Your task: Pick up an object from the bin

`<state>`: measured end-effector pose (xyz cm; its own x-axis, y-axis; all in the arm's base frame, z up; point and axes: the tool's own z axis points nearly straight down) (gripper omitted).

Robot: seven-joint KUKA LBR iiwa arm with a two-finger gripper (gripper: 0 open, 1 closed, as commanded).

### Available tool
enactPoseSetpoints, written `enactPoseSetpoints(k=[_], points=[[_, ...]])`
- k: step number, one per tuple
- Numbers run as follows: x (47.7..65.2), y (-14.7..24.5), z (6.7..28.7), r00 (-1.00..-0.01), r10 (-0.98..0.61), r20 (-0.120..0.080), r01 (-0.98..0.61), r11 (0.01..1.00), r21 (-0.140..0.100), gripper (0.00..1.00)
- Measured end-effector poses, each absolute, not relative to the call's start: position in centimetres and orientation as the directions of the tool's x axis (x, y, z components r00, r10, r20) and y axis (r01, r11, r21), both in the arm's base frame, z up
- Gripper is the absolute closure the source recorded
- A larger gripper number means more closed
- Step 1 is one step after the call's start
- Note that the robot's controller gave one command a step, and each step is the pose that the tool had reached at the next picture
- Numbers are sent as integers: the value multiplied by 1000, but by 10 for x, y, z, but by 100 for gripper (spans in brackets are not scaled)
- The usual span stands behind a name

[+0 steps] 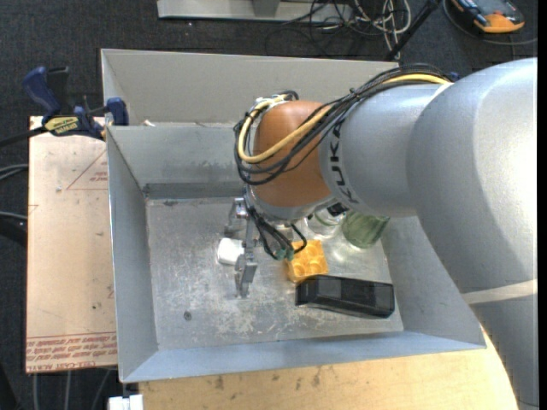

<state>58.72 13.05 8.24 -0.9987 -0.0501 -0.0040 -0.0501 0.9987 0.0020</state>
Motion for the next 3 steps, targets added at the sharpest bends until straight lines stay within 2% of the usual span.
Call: enactPoseSetpoints(k=[1,2,3], points=[[577,128,100,-999,42,0,42,999,1,0],[580,129,73,-999,-35,-10,-35,999,2,0],[585,125,74,-999,48,-10,48,999,8,100]])
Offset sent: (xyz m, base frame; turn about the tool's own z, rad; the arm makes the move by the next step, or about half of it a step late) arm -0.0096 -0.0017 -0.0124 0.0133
